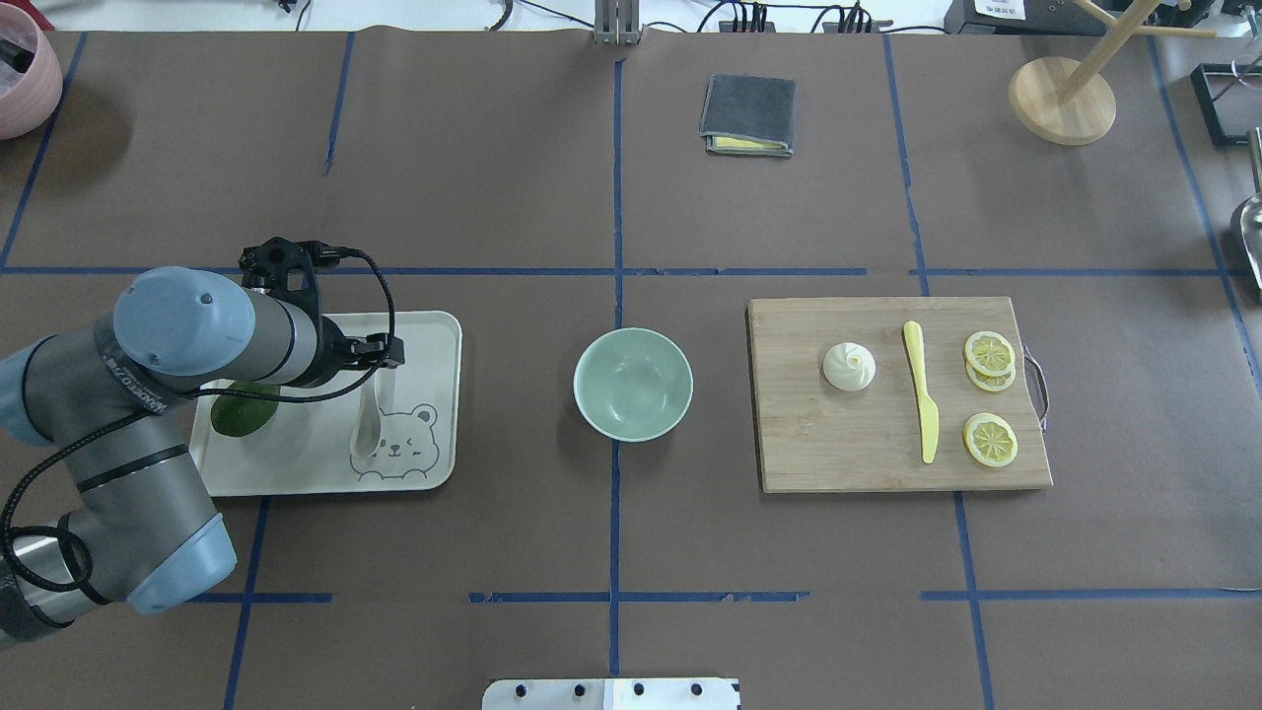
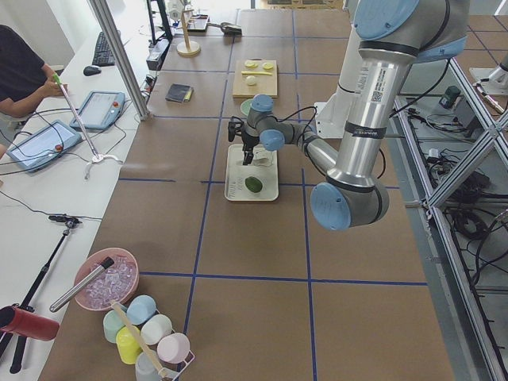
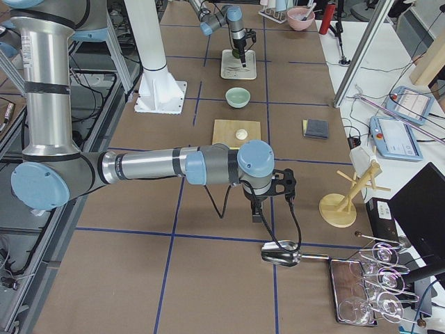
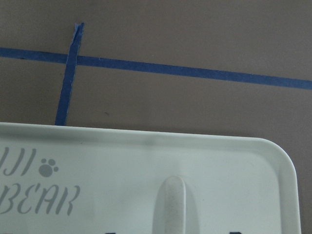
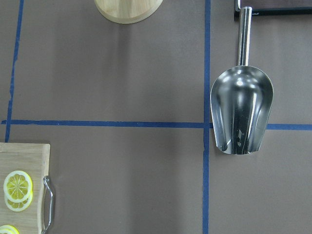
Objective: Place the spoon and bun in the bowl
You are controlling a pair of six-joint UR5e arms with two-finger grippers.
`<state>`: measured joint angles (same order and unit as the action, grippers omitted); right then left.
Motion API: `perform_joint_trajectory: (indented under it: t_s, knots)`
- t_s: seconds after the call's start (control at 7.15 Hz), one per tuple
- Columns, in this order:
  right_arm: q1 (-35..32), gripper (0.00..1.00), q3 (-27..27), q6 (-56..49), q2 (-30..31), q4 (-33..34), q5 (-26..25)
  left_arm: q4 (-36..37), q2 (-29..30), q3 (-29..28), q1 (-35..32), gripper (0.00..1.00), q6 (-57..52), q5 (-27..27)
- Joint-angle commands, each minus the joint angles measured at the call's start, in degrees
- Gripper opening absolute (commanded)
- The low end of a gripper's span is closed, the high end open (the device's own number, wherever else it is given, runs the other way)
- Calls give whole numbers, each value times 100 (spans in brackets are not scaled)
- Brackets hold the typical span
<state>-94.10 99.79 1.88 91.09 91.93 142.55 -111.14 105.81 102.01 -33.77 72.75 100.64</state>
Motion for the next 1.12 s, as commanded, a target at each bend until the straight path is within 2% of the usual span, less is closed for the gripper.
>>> perform_joint_trajectory:
  t_s: [0.0,0.14,0.98]
  knots:
    - [5,100,23,14,-4,0,1,-4,63,-76,71,68,2,0]
    - [5,100,23,14,-4,0,1,-4,63,-137,107,64,-6,0]
    - [5,100,23,14,-4,9,10,-4,45,-155,116,55,-50,-9]
